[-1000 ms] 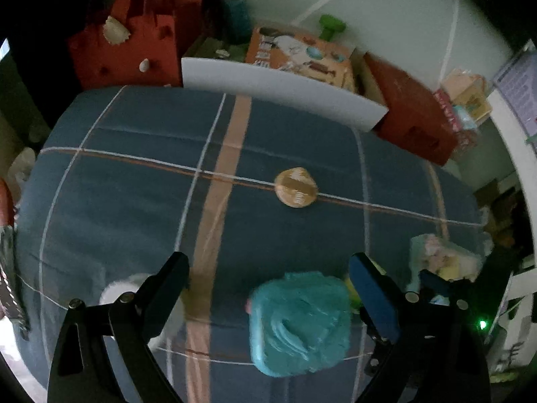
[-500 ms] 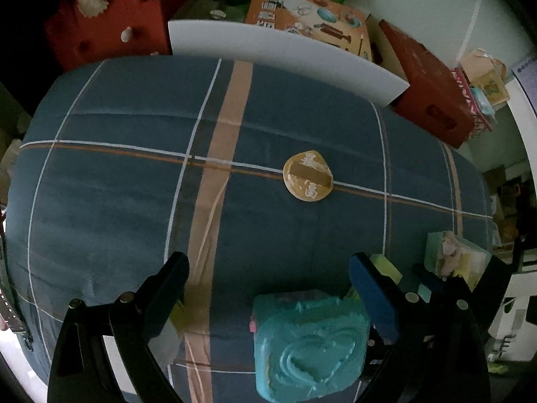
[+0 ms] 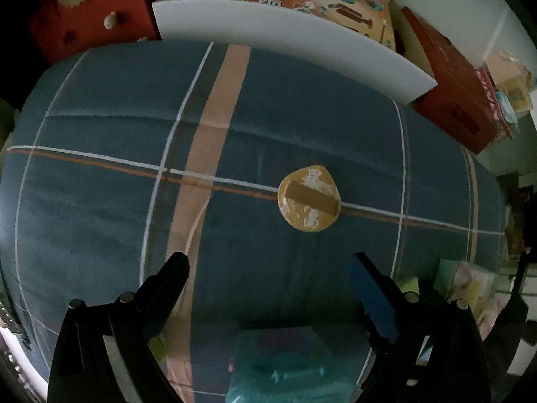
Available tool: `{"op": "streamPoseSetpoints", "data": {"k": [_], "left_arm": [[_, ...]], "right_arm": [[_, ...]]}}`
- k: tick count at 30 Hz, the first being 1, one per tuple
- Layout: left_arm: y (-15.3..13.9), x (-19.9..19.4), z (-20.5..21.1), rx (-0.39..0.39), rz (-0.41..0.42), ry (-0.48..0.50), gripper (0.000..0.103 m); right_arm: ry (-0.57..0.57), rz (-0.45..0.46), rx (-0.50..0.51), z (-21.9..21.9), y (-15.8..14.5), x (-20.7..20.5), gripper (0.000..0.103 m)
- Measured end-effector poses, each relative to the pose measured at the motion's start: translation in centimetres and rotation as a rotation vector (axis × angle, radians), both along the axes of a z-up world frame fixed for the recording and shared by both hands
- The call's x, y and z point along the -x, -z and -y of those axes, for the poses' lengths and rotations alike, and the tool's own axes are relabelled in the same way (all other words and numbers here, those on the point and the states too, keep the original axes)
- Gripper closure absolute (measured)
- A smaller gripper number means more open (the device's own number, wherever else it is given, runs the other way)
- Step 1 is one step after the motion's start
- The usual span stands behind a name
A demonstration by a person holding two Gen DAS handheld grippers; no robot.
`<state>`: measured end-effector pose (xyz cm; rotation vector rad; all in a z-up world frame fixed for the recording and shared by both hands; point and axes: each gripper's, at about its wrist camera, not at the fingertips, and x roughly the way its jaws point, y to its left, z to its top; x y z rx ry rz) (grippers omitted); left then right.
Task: Organize soft objects
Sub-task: 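Grasp the round beige sponge with the left tool while the right tool grasps the green tissue packet, then carry the beige sponge and tissue packet into the tray and open both tools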
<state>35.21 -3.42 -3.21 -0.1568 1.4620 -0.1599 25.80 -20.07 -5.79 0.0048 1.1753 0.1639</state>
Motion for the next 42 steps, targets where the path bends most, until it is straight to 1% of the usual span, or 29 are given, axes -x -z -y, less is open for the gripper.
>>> {"op": "streamPoseSetpoints", "data": {"k": [3,4,5,14,16,18,19,23,25,26,30,36,39,42], "left_arm": [[0.5,-0.7,0.7,-0.013,-0.007,0.007,0.007],[0.6,-1.0,0.9,-0.020,-0.008,0.008,0.007],[0.8,-1.3,1.2,-0.028,-0.010,0.008,0.007],[2.5,-3.5,3.9,-0.073,-0.042,0.030,0.009],[2.7,-3.9,4.8,-0.079,-0.044,0.033,0.015],[2.7,-4.4,5.5,-0.083,-0.042,0.035,0.019],[2.8,-4.7,5.9,-0.083,-0.040,0.037,0.024],[3.3,-5.1,6.6,-0.089,-0.041,0.039,0.036],[3.3,-5.1,7.1,-0.094,-0.028,0.044,0.049],[3.2,-5.1,7.2,-0.082,-0.026,0.047,0.051],[2.2,-4.5,7.5,-0.098,0.002,0.056,0.052],[-0.6,-1.5,6.6,-0.083,0.049,0.067,0.052],[-2.1,0.1,6.9,-0.074,0.074,0.090,0.052],[-4.0,2.0,7.0,-0.065,0.115,0.095,0.052]], "right_arm": [[0.006,0.004,-0.015,0.0,-0.1,0.0,0.027],[0.007,0.006,-0.020,0.1,-0.1,-0.1,0.033],[0.010,0.008,-0.026,0.2,-0.2,-0.2,0.035],[0.052,0.016,-0.048,1.1,-0.2,-0.4,0.036],[0.056,0.016,-0.054,1.3,-0.3,-0.5,0.036],[0.058,0.015,-0.061,1.2,-0.4,-0.1,0.036],[0.058,0.016,-0.063,1.2,-0.5,-0.1,0.036],[0.067,0.017,-0.066,1.5,-0.6,0.1,0.036],[0.072,0.018,-0.071,1.6,-0.6,0.1,0.036],[0.074,0.019,-0.074,1.5,-0.7,0.2,0.036],[0.074,0.024,-0.078,1.4,-1.0,0.2,0.036],[0.072,0.042,-0.090,1.0,-2.4,1.2,0.036],[0.074,0.046,-0.088,0.8,-3.2,1.9,0.036],[0.071,0.059,-0.091,0.8,-4.7,2.9,0.036]]}}
